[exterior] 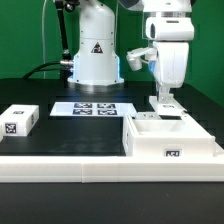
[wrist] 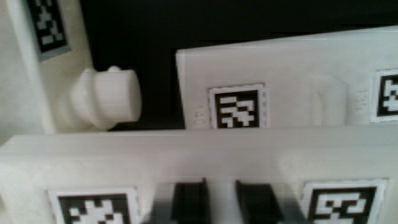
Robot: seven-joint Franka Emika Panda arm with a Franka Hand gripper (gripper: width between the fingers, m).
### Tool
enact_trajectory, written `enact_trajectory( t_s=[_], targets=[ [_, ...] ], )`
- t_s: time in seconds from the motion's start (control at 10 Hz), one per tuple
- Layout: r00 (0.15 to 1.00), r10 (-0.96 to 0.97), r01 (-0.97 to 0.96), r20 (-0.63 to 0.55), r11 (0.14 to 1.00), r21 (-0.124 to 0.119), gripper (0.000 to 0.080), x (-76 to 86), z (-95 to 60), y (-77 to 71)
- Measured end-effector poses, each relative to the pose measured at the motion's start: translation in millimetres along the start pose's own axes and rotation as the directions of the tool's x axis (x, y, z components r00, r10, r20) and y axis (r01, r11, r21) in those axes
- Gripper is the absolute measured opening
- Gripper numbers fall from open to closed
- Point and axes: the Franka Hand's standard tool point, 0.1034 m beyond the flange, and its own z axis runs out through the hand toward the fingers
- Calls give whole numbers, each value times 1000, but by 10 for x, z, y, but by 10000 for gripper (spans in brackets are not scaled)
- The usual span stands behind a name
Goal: Assemble cabinet
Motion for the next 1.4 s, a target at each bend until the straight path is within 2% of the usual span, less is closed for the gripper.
enact_trajectory(
  t_s=[0.2,0.5,0.7,0.9,1.4],
  targets=[
    [1000,0,0,3,1000,4,71,9,-8,-65],
    [1000,-1,1,2,1000,21,71,-3,84,-157],
    [1000,3,-3,2,1000,29,71,-15,118,-164],
    [1000,4,-4,0,1000,24,71,-2,108,-110],
    [1000,7,-7,-5,1000,20,71,-2,125,-120]
  ],
)
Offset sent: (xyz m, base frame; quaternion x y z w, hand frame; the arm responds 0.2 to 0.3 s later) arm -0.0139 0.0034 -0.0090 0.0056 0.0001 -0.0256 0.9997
